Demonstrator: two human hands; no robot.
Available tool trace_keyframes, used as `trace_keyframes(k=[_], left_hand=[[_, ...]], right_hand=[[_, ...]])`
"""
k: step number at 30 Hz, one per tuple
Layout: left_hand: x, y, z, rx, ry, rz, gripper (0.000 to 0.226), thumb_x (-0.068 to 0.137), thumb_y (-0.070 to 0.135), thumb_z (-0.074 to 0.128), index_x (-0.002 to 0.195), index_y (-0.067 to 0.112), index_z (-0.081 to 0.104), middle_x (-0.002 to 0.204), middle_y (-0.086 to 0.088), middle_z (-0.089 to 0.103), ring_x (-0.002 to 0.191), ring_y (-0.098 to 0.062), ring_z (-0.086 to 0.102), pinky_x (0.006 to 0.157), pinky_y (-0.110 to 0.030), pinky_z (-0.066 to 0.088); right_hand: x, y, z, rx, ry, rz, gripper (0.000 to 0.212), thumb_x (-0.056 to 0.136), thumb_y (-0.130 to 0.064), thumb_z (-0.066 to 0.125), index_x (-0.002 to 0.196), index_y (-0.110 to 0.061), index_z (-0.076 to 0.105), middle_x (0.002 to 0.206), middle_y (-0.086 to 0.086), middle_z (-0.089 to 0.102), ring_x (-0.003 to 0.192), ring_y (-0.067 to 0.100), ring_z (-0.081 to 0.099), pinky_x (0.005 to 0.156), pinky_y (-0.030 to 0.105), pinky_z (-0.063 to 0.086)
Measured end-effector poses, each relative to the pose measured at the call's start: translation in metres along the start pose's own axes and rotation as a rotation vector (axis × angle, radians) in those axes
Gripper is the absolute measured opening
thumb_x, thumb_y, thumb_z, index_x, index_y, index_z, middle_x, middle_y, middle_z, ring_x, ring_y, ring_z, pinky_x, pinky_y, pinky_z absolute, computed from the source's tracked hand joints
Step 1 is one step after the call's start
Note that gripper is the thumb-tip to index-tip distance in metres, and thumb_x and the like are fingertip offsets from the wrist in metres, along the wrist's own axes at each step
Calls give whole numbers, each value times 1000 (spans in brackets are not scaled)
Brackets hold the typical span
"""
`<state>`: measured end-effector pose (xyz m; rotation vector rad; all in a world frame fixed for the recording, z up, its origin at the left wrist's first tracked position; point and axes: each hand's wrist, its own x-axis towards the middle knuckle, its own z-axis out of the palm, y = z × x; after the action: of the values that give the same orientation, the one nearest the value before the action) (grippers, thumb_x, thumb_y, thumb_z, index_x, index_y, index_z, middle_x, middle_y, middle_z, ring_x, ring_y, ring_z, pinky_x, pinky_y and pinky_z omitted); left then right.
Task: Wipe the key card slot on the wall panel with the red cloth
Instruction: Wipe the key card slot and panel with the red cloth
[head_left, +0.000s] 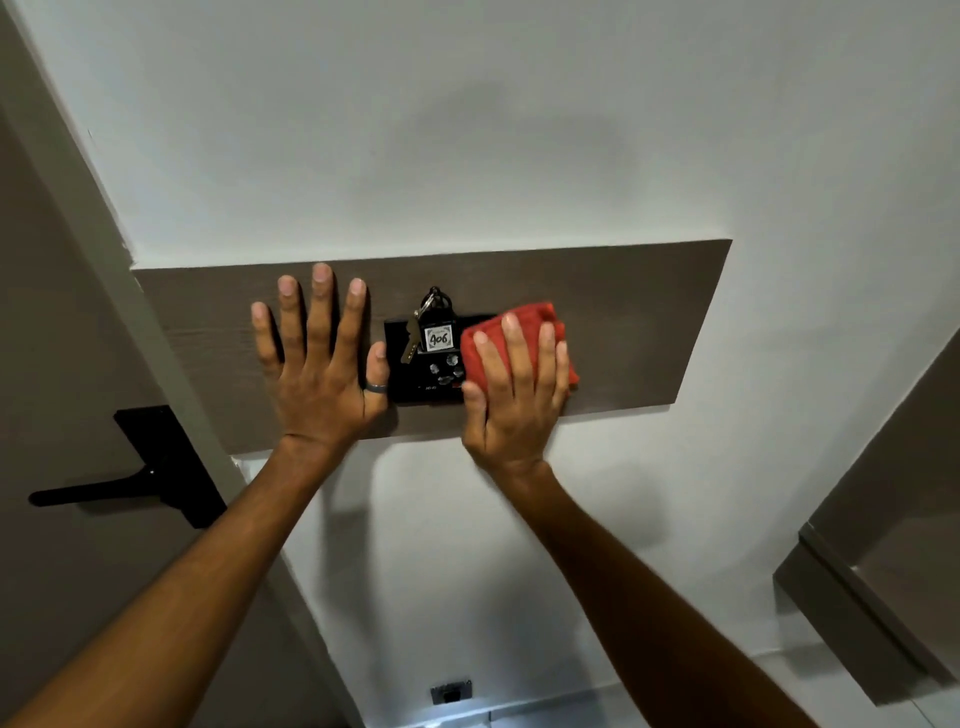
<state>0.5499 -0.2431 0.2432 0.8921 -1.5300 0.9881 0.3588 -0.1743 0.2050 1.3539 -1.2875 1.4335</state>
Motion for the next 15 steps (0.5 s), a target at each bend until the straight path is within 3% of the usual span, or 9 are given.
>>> trace_keyframes(k=[4, 9, 15], left_hand=[[-3, 0, -1, -10, 6, -6, 61, 106, 39, 41, 162, 16, 32, 170, -9, 19, 160, -30, 8, 130, -53, 6], [-4, 1, -1, -6, 12, 5, 61, 106, 38, 40, 162, 16, 33, 169, -11, 22, 159, -30, 8, 129, -53, 7], [-4, 0, -1, 14, 10, 4, 62, 106, 38, 39, 163, 16, 30, 169, -12, 24, 160, -30, 8, 129, -53, 7]], right_hand=[[-23, 9, -9, 45, -88, -27, 39, 109, -37, 42, 144, -26, 52, 157, 5, 47, 157, 33, 27, 129, 55, 21], [31, -15, -1, 42, 32, 86, 43, 108, -41, 37, 137, -25, 65, 153, 5, 56, 152, 34, 38, 126, 55, 28], [-25, 19, -2, -54, -30, -128, 42, 108, -42, 38, 144, -27, 54, 155, 5, 49, 153, 35, 34, 128, 51, 26]])
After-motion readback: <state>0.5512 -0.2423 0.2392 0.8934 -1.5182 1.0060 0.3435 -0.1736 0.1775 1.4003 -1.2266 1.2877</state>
